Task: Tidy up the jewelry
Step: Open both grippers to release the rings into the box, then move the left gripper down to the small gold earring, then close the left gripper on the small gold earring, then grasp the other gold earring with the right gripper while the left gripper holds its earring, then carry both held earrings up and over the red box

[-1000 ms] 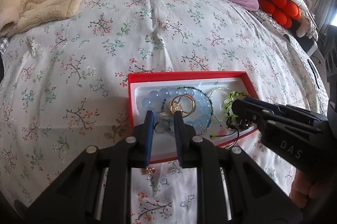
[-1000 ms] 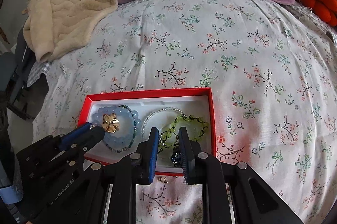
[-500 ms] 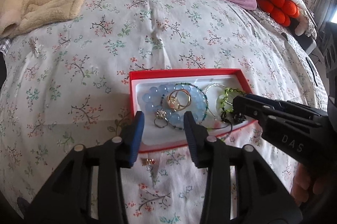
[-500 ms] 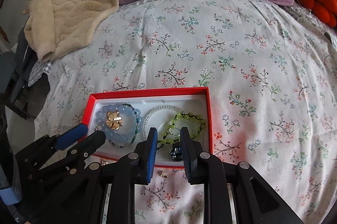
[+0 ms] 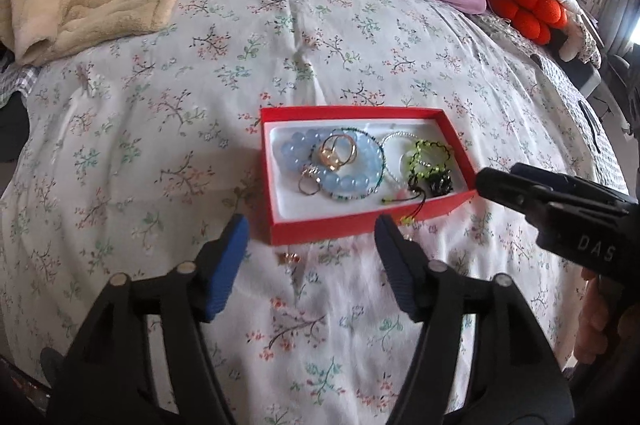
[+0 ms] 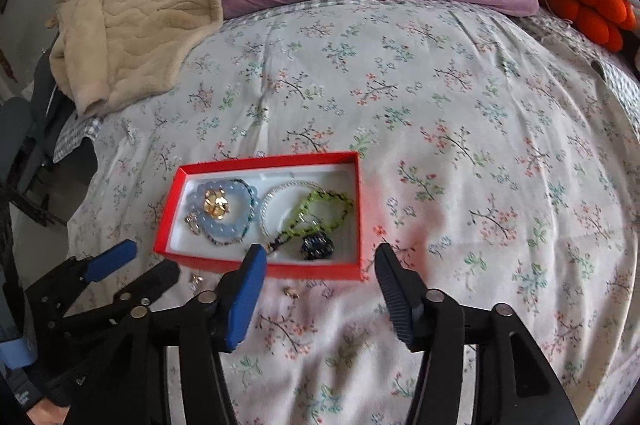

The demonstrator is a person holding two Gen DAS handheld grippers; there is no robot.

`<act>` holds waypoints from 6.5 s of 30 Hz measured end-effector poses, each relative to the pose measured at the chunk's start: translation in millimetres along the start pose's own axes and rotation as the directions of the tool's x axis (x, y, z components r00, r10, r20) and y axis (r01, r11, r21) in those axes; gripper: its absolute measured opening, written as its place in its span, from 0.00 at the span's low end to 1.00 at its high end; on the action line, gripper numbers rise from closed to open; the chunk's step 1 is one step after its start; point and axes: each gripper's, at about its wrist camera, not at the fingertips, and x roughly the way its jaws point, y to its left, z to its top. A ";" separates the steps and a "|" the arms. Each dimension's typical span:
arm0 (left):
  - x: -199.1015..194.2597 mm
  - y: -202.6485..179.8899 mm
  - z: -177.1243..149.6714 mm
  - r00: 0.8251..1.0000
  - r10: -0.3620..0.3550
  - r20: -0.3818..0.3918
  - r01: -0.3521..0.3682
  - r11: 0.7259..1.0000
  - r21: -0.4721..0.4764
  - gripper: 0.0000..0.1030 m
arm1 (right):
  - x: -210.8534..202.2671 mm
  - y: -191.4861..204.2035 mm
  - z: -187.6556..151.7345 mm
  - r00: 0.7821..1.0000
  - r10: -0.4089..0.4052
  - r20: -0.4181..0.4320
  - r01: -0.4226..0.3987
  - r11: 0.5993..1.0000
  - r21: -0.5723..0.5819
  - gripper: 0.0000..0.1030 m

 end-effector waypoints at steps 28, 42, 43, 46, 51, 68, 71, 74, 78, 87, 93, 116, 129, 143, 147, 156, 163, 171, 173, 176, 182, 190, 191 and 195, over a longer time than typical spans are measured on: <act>12.5 31.4 -37.2 0.968 -0.039 -0.248 0.022 0.997 -0.073 0.82 | 18.1 -28.5 -50.1 0.973 -0.088 -0.212 0.091 0.996 0.003 0.79; 37.0 37.3 -23.2 0.971 -0.065 -0.232 0.038 0.992 -0.117 0.82 | 29.1 -27.0 -49.5 0.965 -0.110 -0.239 0.111 0.994 -0.012 0.79; 38.0 34.3 -22.4 0.971 -0.074 -0.227 0.049 0.992 -0.113 0.82 | 30.3 -27.2 -49.2 0.964 -0.112 -0.242 0.112 0.994 -0.013 0.79; 41.7 28.8 -19.0 0.972 -0.093 -0.217 0.069 0.991 -0.116 0.72 | 33.3 -26.8 -48.1 0.962 -0.115 -0.247 0.116 0.993 -0.012 0.79; 52.4 24.5 -14.6 0.968 -0.098 -0.230 0.067 0.988 -0.138 0.42 | 35.9 -27.3 -46.5 0.961 -0.117 -0.251 0.118 0.993 -0.011 0.79; 73.9 8.6 -11.8 0.968 0.007 -0.251 -0.031 0.996 -0.090 0.11 | 41.9 -29.0 -45.4 0.958 -0.121 -0.260 0.124 0.992 -0.005 0.79; 71.3 9.8 -11.7 0.969 -0.010 -0.248 -0.014 0.995 -0.096 0.07 | 43.6 -27.9 -43.1 0.958 -0.118 -0.260 0.121 0.993 -0.001 0.79; 66.0 14.3 -13.2 0.969 -0.021 -0.245 -0.003 0.995 -0.097 0.06 | 45.9 -24.2 -39.9 0.960 -0.111 -0.258 0.115 0.993 0.002 0.79; 58.1 24.2 -14.7 0.971 -0.035 -0.236 0.011 0.995 -0.104 0.06 | 50.2 -16.4 -37.6 0.962 -0.088 -0.259 0.094 0.995 0.011 0.79; 44.7 32.6 -18.7 0.974 -0.043 -0.223 0.020 0.995 -0.101 0.06 | 70.3 5.3 -29.9 0.963 -0.005 -0.270 0.024 0.997 0.067 0.79; 44.8 37.0 -21.4 0.972 -0.028 -0.235 0.006 0.996 -0.094 0.06 | 83.0 19.9 -25.1 0.968 0.013 -0.249 0.011 0.996 0.094 0.64; 49.7 30.5 -21.9 0.967 -0.032 -0.254 0.013 0.997 -0.077 0.06 | 105.5 41.3 -25.2 0.975 -0.023 -0.220 0.037 0.998 0.058 0.11; 46.1 27.0 -20.9 0.968 -0.041 -0.247 0.023 0.997 -0.074 0.06 | 89.6 32.8 -28.3 0.977 -0.001 -0.211 0.012 0.999 0.052 0.06; 39.9 31.0 -19.0 0.971 -0.048 -0.235 0.029 0.996 -0.083 0.06 | 47.0 24.4 -28.7 0.983 0.071 -0.170 -0.064 0.997 0.048 0.06; 41.3 29.0 -18.9 0.970 -0.048 -0.238 0.030 0.996 -0.080 0.06 | 45.2 24.7 -30.4 0.984 0.040 -0.174 -0.033 0.999 0.041 0.20; 44.3 26.4 -18.4 0.969 -0.048 -0.242 0.030 0.997 -0.078 0.06 | 58.6 21.5 -29.7 0.985 0.006 -0.174 0.003 0.999 0.051 0.61; 45.6 27.5 -18.9 0.968 -0.050 -0.245 0.032 0.997 -0.076 0.06 | 83.4 34.4 -30.7 0.981 -0.040 -0.188 0.041 0.999 0.001 0.46; 46.6 27.4 -19.3 0.968 -0.050 -0.247 0.032 0.997 -0.076 0.06 | 92.5 42.5 -33.4 0.980 -0.114 -0.163 0.105 0.993 -0.063 0.36; 46.5 27.4 -19.4 0.968 -0.050 -0.246 0.032 0.997 -0.076 0.06 | 92.4 44.4 -34.5 0.979 -0.128 -0.158 0.117 0.990 -0.078 0.32; 46.7 27.4 -19.4 0.968 -0.050 -0.246 0.032 0.997 -0.076 0.06 | 93.1 45.6 -34.4 0.978 -0.139 -0.156 0.126 0.988 -0.092 0.24; 47.8 27.9 -19.7 0.968 -0.049 -0.246 0.030 0.996 -0.079 0.06 | 94.2 48.8 -33.6 0.978 -0.130 -0.162 0.113 0.987 -0.114 0.10; 46.9 32.0 -18.2 0.970 -0.051 -0.239 0.031 0.996 -0.084 0.06 | 86.8 41.9 -28.8 0.980 -0.043 -0.193 0.032 0.998 -0.059 0.06; 46.9 31.8 -18.0 0.970 -0.051 -0.239 0.031 0.996 -0.084 0.06 | 84.7 40.3 -27.9 0.980 -0.032 -0.194 0.023 0.998 -0.051 0.06; 46.0 31.9 -17.6 0.970 -0.052 -0.238 0.032 0.996 -0.085 0.06 | 76.6 37.9 -25.3 0.982 -0.016 -0.187 0.009 0.999 -0.039 0.06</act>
